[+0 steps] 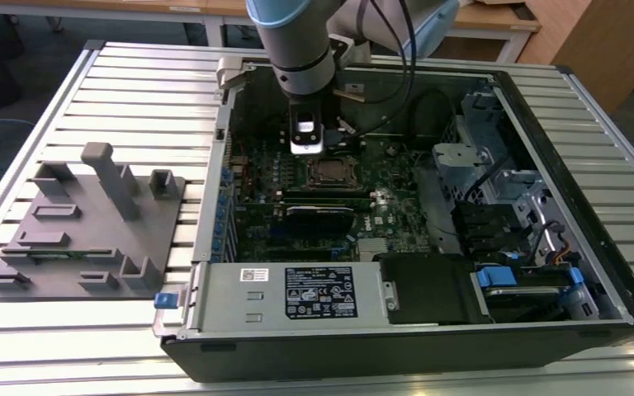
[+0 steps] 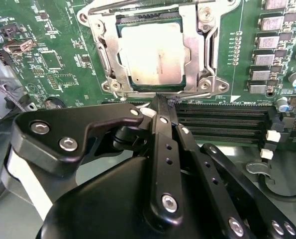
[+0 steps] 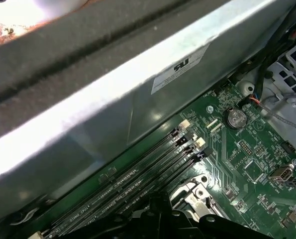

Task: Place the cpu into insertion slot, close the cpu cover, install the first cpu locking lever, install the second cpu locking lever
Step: 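Install the first cpu locking lever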

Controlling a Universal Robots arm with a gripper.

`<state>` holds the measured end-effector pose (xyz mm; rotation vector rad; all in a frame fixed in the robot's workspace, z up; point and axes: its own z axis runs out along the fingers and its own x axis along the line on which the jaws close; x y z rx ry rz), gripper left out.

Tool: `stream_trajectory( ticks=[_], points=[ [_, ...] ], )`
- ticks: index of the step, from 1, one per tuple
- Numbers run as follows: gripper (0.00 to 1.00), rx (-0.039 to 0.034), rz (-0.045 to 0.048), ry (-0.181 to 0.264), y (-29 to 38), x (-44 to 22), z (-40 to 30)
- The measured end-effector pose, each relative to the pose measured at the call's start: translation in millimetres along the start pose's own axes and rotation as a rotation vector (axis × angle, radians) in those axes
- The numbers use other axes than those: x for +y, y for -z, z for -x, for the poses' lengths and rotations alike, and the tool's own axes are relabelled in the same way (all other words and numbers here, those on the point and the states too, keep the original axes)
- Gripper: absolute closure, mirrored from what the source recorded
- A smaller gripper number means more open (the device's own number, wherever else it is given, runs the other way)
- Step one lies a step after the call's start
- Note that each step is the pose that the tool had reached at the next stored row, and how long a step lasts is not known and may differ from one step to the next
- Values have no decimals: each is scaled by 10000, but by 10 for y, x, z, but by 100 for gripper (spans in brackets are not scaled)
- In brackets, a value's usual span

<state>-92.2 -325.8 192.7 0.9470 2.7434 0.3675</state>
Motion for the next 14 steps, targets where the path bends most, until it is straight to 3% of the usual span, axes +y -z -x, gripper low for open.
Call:
stream_trajectory(
  ticks=[6,14],
  points=[
    [90,-26,-28,-18,-10,34,-26],
    [90,-35,-32,-33,-20,55,-8]
  ],
)
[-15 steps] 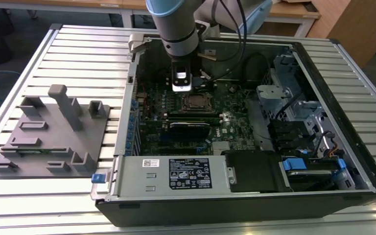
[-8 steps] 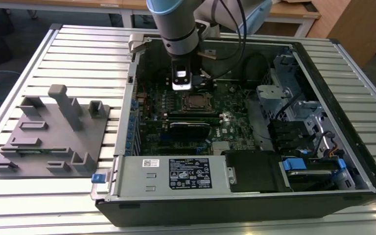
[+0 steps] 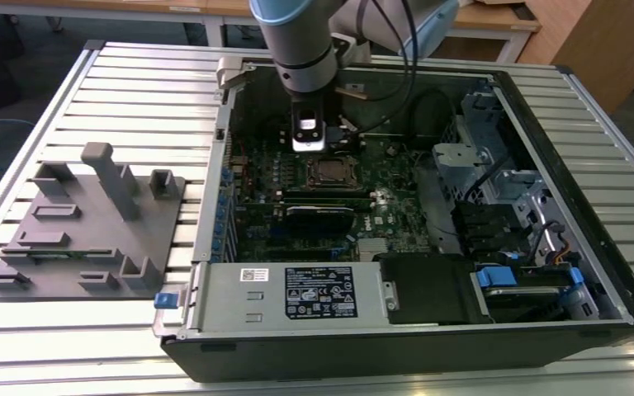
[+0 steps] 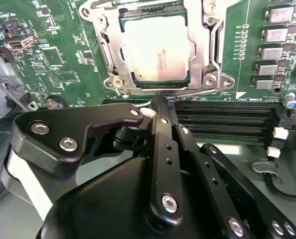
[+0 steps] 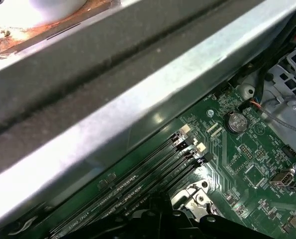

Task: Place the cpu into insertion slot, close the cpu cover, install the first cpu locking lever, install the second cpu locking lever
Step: 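Install the first cpu locking lever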

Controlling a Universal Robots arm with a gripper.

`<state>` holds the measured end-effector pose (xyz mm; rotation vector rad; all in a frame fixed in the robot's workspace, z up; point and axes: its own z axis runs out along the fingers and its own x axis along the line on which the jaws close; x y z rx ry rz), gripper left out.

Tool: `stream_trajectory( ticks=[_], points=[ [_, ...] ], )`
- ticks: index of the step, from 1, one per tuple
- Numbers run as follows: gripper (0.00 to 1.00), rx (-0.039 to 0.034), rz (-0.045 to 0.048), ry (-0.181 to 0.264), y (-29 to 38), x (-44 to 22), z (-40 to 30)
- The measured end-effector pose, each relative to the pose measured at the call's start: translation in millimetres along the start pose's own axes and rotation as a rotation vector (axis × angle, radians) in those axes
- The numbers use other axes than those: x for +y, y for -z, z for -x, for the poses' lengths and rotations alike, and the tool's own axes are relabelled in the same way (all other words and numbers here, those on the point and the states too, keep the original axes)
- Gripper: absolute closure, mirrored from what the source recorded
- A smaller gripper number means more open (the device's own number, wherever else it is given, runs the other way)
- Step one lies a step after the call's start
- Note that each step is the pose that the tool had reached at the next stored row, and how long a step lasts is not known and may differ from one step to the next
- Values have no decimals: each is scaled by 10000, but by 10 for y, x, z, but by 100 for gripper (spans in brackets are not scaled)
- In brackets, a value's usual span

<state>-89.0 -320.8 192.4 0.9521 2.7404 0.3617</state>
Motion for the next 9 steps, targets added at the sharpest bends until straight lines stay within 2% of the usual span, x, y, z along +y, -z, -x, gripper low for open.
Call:
stream_trajectory(
  ticks=[9],
  points=[
    [90,-10,-14,5,-18,35,46]
  ],
)
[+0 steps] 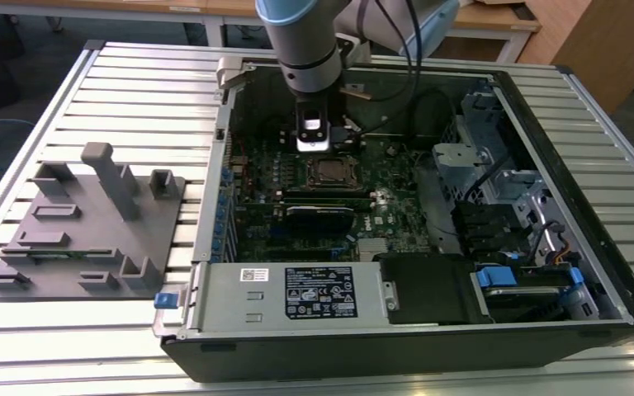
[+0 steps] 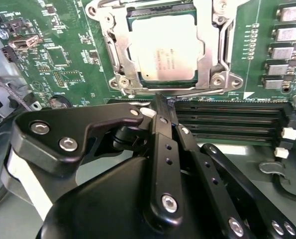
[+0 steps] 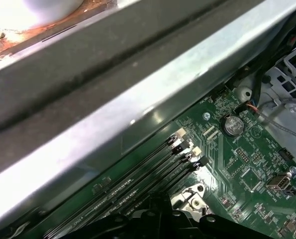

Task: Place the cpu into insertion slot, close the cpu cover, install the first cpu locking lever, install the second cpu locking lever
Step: 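Install the first cpu locking lever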

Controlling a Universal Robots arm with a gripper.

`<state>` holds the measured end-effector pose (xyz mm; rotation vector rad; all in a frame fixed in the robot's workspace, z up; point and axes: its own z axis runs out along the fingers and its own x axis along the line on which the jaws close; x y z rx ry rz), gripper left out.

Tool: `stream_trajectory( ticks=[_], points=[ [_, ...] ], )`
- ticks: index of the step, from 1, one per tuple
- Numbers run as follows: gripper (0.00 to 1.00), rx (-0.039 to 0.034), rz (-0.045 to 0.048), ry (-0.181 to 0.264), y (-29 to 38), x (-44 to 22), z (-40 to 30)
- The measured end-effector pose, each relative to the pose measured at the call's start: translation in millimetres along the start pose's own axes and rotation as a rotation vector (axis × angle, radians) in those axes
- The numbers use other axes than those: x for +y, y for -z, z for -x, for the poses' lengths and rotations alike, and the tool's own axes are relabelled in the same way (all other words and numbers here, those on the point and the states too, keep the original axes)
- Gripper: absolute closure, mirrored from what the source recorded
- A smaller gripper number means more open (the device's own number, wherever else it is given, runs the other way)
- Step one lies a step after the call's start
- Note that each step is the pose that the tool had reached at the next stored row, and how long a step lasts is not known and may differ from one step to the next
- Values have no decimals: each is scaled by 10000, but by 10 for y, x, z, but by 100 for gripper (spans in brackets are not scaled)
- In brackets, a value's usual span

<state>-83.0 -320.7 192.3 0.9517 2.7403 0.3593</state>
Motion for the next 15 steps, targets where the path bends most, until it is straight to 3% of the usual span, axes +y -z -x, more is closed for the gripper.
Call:
stream_trajectory(
  ticks=[15],
  points=[
    [90,-81,-111,40,-40,42,61]
  ],
)
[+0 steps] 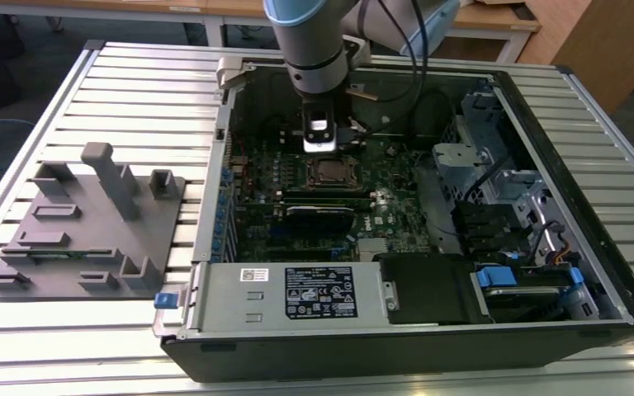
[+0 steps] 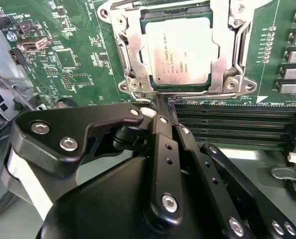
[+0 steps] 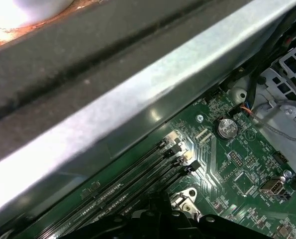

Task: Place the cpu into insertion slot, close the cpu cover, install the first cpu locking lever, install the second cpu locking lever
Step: 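Install the first cpu locking lever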

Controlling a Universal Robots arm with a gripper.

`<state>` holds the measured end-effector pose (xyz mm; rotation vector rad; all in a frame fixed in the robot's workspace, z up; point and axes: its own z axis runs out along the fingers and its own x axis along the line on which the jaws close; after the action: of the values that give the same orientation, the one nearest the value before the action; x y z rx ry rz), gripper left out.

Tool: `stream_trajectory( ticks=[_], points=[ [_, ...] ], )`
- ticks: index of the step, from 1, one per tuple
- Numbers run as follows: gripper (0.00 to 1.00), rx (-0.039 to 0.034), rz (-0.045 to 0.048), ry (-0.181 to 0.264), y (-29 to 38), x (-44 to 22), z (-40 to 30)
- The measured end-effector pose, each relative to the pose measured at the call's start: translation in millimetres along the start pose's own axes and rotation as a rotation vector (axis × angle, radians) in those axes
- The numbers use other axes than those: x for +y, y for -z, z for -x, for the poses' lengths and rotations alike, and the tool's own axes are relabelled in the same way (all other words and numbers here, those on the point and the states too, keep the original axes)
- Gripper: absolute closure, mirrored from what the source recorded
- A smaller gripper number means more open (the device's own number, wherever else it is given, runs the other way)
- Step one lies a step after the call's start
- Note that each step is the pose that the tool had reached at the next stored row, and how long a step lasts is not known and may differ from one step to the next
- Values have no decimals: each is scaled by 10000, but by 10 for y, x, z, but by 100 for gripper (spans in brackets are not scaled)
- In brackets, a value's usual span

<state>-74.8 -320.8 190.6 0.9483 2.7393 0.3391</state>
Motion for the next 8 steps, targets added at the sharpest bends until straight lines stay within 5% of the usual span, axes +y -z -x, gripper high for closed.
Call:
stream_trajectory(
  ticks=[8],
  points=[
    [90,-2,1,1,-15,26,34]
  ],
)
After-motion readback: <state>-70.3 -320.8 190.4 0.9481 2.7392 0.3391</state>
